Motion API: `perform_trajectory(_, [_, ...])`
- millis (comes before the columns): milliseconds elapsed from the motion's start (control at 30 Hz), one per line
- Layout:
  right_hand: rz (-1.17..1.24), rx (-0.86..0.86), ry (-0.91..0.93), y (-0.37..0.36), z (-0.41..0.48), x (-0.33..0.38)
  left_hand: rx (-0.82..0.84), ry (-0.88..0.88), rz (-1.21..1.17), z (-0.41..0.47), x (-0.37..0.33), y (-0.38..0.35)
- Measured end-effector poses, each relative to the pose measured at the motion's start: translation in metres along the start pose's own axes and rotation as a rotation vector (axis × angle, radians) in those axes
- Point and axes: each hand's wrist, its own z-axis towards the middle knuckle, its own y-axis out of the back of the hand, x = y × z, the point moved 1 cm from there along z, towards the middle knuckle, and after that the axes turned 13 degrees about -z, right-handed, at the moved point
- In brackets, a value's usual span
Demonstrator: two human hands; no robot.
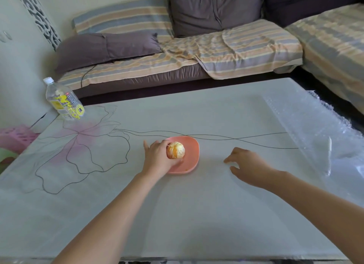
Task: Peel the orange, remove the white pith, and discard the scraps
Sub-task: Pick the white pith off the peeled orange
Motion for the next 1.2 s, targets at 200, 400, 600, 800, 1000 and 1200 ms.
perform_trajectory(200, [0.010,0.033,-0.009,0.006,-0.012,0.002,-0.056,0.001,-0.097,-0.005,-0.008,0.000])
perform_trajectory(400, [0.171,-0.089,-0.006,0.038,-0.035,0.010,-0.035,0.014,-0.374,-0.023,-0.039,0.026])
perform_trajectory(600, [0.553,-0.305,0.026,0.093,-0.077,0.033,0.268,0.026,-0.757,-0.072,-0.079,0.049])
perform_trajectory(800, [0.703,-0.353,0.197,0.106,-0.119,0.066,0.313,-0.047,-0.860,-0.117,-0.101,0.071])
perform_trajectory(1000, [0.724,-0.503,0.249,0.103,-0.136,0.074,0.233,-0.083,-0.927,-0.143,-0.105,0.085])
perform_trajectory(1200, [0.555,-0.651,0.352,0.101,-0.141,0.072,0.245,-0.138,-0.877,-0.151,-0.109,0.088])
